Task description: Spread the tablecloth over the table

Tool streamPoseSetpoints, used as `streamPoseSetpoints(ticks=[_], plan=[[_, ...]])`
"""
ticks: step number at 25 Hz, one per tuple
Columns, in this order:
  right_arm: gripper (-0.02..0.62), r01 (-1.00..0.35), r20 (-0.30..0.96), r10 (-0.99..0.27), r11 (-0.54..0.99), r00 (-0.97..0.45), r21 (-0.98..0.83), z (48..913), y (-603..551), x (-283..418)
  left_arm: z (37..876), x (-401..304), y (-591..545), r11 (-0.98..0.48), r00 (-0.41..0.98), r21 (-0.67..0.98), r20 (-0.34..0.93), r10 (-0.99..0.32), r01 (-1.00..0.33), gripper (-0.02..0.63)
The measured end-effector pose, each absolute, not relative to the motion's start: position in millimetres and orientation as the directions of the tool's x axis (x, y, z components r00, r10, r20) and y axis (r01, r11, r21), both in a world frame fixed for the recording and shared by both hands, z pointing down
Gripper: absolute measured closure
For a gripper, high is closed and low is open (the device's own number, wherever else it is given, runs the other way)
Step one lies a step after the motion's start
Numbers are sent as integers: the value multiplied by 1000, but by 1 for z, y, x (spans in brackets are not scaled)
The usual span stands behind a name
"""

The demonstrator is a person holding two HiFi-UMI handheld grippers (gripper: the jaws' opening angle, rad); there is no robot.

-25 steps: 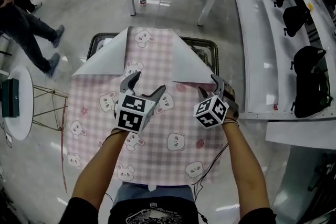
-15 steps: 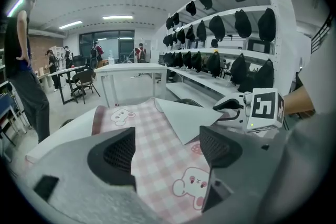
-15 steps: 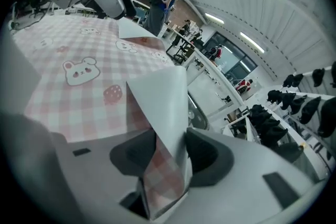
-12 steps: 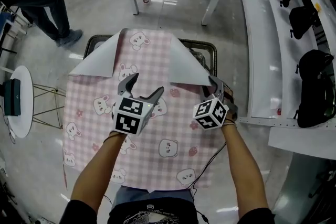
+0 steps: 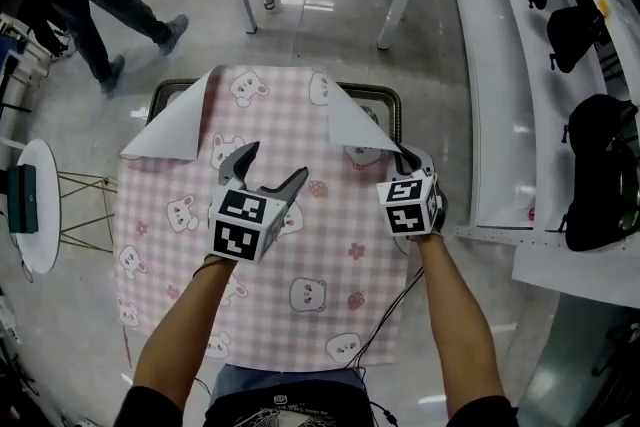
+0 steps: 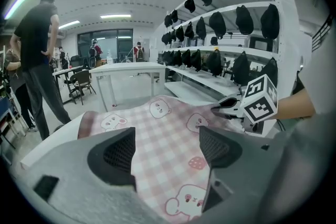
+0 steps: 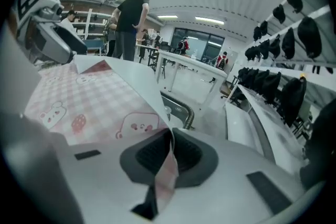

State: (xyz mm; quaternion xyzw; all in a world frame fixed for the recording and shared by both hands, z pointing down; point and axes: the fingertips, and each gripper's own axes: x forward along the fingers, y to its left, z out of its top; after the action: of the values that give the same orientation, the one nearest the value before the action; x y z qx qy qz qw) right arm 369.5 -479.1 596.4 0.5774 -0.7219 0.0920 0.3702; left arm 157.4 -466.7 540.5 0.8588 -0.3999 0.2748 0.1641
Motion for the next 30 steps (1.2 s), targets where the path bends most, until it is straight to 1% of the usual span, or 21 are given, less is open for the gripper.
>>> streamPoseSetpoints(ticks=[3,9,14,17,18,20,26,30], plan=[[574,-938,649,-757,275,-76,211,605,-482,377,544,163,-469,-627,527,62,608,-593,-777,222],[568,-965,662,-746,222,-75,140,619,-486,387,547,164,-471,-618,515,57,617,-595,-784,222],[555,-956,659,-752,217,-36,196,619,-491,391,548,158,-472,-609,504,54,622,-600,-791,222],[552,-960,659,-752,203,-25,195,621,-491,392,549,155,-472,-606,499,50,622,-603,-794,222],[538,-965,660,-751,190,-25,180,622,-491,392,549,154,-472,-605,498,48,622,-605,-795,222],[442,-975,664,-748,167,-28,146,623,-489,391,547,151,-471,-603,496,46,620,-608,-796,222],[423,-964,639,-769,169,3,208,601,-485,390,537,137,-469,-598,486,29,616,-621,-801,221],[417,-972,620,-785,140,7,188,585,-479,387,525,126,-468,-597,482,16,607,-632,-802,222]])
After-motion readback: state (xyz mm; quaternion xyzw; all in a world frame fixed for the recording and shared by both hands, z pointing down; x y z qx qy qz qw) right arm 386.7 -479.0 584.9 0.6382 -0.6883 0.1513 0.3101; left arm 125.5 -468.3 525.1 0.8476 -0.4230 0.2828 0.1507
